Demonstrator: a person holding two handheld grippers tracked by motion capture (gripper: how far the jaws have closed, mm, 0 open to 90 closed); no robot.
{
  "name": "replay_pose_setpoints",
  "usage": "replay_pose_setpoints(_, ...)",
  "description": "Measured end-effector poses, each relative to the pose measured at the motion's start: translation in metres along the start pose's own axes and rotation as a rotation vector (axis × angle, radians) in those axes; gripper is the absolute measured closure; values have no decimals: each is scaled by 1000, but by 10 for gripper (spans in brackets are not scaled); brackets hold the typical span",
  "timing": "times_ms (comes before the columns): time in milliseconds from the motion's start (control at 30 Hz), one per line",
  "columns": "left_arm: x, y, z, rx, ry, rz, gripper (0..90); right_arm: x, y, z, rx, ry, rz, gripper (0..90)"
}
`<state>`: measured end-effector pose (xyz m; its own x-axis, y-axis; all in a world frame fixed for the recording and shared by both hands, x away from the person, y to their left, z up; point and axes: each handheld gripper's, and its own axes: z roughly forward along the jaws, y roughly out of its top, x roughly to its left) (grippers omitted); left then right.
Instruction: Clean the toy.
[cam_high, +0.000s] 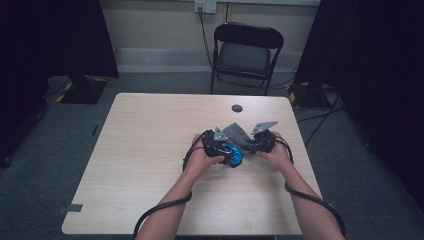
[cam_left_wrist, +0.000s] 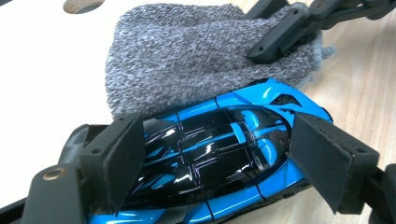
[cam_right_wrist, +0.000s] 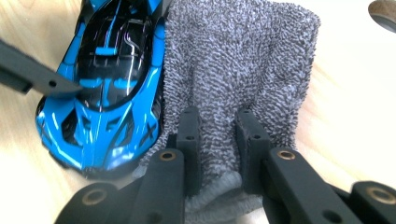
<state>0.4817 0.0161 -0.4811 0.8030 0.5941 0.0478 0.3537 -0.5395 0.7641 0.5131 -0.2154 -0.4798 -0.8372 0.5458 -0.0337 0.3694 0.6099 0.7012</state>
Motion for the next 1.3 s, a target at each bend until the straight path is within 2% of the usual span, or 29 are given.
replay_pose_setpoints(267, 1, 1, 0, 4, -1, -1, 182, 0, -13, -11, -11, 5, 12, 748)
replay_pose_setpoints(500, 1, 2, 0, 17, 1, 0, 182, 6, -25, -22, -28, 1, 42, 747)
replay_pose_setpoints(933, 1, 3, 0, 20, 2, -2, 182, 17, -44, -40, -31, -2, 52, 748)
replay_pose_setpoints(1300, 1, 3, 0, 27, 4, -2, 182, 27, -63, -59, -47, 4, 90, 745)
